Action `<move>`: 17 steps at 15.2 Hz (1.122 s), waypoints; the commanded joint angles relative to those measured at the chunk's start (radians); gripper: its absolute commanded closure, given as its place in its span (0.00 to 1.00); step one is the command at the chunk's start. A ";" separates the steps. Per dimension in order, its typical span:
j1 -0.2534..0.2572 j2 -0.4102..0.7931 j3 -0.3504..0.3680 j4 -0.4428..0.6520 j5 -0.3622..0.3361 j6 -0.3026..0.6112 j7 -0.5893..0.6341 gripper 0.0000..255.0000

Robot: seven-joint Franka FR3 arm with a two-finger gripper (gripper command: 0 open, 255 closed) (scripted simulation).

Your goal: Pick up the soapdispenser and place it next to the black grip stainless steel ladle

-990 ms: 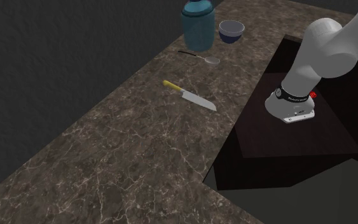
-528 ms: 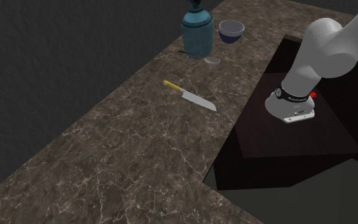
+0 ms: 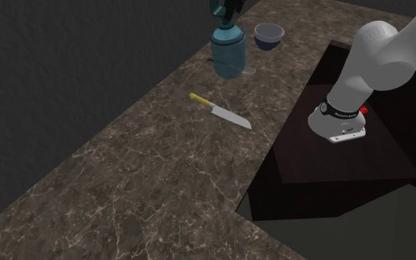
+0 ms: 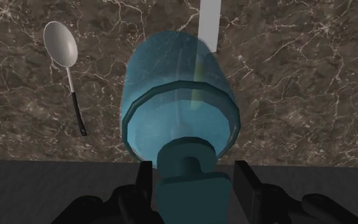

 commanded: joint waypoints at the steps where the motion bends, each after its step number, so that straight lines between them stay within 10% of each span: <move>1: 0.000 0.001 0.001 -0.023 -0.001 0.026 0.003 1.00; 17: -0.008 0.049 0.006 -0.206 -0.018 0.256 0.031 1.00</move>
